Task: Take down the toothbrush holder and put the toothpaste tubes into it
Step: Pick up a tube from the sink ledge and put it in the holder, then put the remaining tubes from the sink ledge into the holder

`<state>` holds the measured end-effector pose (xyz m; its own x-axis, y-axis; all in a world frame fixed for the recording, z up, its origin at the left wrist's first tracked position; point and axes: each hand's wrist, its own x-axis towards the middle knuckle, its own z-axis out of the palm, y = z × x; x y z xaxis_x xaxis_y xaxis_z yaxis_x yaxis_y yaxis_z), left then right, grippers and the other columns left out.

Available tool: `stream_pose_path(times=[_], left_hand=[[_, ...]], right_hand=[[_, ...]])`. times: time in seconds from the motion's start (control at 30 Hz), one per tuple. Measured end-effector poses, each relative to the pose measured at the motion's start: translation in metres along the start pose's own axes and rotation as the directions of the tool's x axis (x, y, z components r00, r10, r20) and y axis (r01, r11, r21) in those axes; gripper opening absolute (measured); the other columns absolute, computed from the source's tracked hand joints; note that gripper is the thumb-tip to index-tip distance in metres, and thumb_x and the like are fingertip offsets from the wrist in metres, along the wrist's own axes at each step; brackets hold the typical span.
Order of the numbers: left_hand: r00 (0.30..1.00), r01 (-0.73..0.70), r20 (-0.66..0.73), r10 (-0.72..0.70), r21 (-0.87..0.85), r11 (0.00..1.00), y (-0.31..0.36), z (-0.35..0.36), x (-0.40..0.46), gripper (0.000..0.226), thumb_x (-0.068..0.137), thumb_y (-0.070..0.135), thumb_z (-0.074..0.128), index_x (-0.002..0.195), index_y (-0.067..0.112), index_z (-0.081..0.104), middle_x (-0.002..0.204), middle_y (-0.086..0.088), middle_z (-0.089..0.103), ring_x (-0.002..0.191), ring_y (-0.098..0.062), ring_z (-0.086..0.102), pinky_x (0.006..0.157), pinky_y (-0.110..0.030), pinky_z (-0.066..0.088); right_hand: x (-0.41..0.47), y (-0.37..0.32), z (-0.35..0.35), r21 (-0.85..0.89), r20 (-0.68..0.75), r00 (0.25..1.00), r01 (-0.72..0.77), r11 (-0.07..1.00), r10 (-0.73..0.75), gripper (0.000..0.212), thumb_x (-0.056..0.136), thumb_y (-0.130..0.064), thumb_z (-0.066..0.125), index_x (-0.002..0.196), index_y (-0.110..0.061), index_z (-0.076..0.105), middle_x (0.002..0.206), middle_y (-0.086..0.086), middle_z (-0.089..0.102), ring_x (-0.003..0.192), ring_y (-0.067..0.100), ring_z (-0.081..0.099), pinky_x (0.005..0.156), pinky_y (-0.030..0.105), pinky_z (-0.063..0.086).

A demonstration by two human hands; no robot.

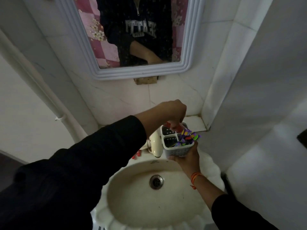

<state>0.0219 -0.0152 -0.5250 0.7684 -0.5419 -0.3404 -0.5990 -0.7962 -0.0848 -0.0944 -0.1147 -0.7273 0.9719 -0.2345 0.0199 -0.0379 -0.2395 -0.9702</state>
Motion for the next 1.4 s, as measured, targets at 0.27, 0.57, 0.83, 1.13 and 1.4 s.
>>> stream_pose_path(times=[0.27, 0.57, 0.83, 1.13, 1.4], left_hand=[[0.990, 0.065, -0.103, -0.098, -0.282, 0.957, 0.014, 0.023, 0.012, 0.038, 0.068, 0.017, 0.088, 0.104, 0.011, 0.078, 0.099, -0.007, 0.069, 0.080, -0.023, 0.070, 0.058, -0.027, 0.056], [0.942, 0.254, 0.024, -0.336, -0.706, 0.661, -0.045, 0.030, 0.008, 0.016, 0.084, 0.014, 0.080, 0.095, 0.002, 0.080, 0.083, -0.009, 0.081, 0.075, -0.019, 0.080, 0.079, -0.034, 0.065], [0.811, 0.553, 0.166, -0.561, -0.532, 0.641, -0.110, 0.108, 0.006, 0.027, 0.082, 0.031, 0.073, 0.083, 0.007, 0.060, 0.105, -0.013, 0.069, 0.087, -0.027, 0.066, 0.061, -0.025, 0.044], [0.801, 0.549, 0.103, -0.590, -0.520, 0.655, -0.097, 0.151, 0.017, 0.045, 0.086, 0.026, 0.071, 0.120, 0.001, 0.057, 0.122, -0.014, 0.062, 0.101, -0.030, 0.064, 0.071, -0.031, 0.052], [0.845, 0.312, -0.107, -0.524, -0.698, 0.645, -0.079, 0.078, 0.015, 0.032, 0.083, 0.036, 0.080, 0.101, 0.011, 0.072, 0.099, -0.007, 0.073, 0.088, -0.023, 0.072, 0.079, -0.035, 0.059]], right_hand=[[0.005, 0.015, -0.008, -0.019, 0.021, 0.997, -0.073, 0.997, 0.074, 0.107, 0.038, -0.029, 0.100, 0.130, -0.036, 0.045, 0.120, -0.013, 0.066, 0.112, 0.015, 0.065, 0.089, 0.052, 0.059], [0.003, 0.011, -0.006, 0.009, -0.002, 0.998, -0.068, 0.998, 0.068, 0.091, 0.049, -0.015, 0.099, 0.128, -0.011, 0.054, 0.113, 0.003, 0.068, 0.106, 0.020, 0.066, 0.091, 0.044, 0.059], [0.003, 0.003, -0.008, 0.193, 0.025, 0.993, -0.115, 0.974, 0.112, 0.096, 0.041, -0.022, 0.102, 0.126, -0.015, 0.057, 0.114, -0.004, 0.069, 0.113, 0.024, 0.066, 0.083, 0.040, 0.062], [0.007, 0.009, -0.008, 0.159, 0.050, 0.993, -0.112, 0.981, 0.105, 0.076, 0.056, 0.018, 0.087, 0.122, -0.005, 0.056, 0.110, 0.002, 0.068, 0.092, -0.001, 0.071, 0.068, 0.028, 0.063], [0.009, 0.018, -0.010, 0.104, 0.033, 0.990, -0.140, 0.985, 0.137, 0.086, 0.053, 0.009, 0.093, 0.128, -0.011, 0.056, 0.117, 0.004, 0.070, 0.106, 0.015, 0.071, 0.073, 0.046, 0.064]])
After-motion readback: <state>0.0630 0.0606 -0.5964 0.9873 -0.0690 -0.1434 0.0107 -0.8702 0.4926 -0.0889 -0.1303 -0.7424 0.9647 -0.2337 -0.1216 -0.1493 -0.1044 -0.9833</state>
